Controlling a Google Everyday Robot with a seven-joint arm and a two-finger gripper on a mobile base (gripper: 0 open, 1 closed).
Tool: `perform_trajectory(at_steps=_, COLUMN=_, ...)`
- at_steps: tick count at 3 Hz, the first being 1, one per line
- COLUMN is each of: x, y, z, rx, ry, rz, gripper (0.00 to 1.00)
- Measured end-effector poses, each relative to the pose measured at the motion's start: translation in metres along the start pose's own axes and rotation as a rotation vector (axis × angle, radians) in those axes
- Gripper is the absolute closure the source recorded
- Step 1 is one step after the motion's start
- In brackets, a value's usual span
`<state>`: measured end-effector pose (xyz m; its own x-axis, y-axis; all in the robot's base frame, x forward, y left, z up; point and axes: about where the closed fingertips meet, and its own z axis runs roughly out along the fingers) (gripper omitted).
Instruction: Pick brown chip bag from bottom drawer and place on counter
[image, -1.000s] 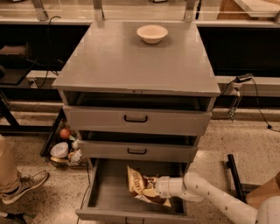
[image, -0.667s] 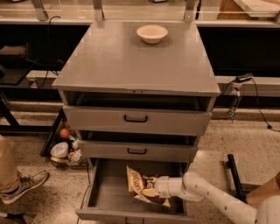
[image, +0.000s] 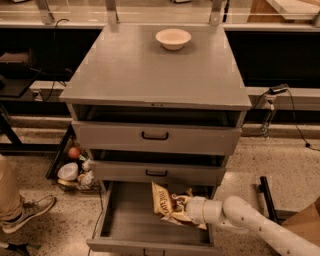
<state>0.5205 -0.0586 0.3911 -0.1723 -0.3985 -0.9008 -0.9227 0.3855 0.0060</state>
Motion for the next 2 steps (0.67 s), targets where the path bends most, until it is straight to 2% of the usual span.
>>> perform_trajectory(at_steps=2, x=-0.096, y=0.000, z=-0.119, rx=0.226, ry=0.031, rz=-0.259, gripper=1.00)
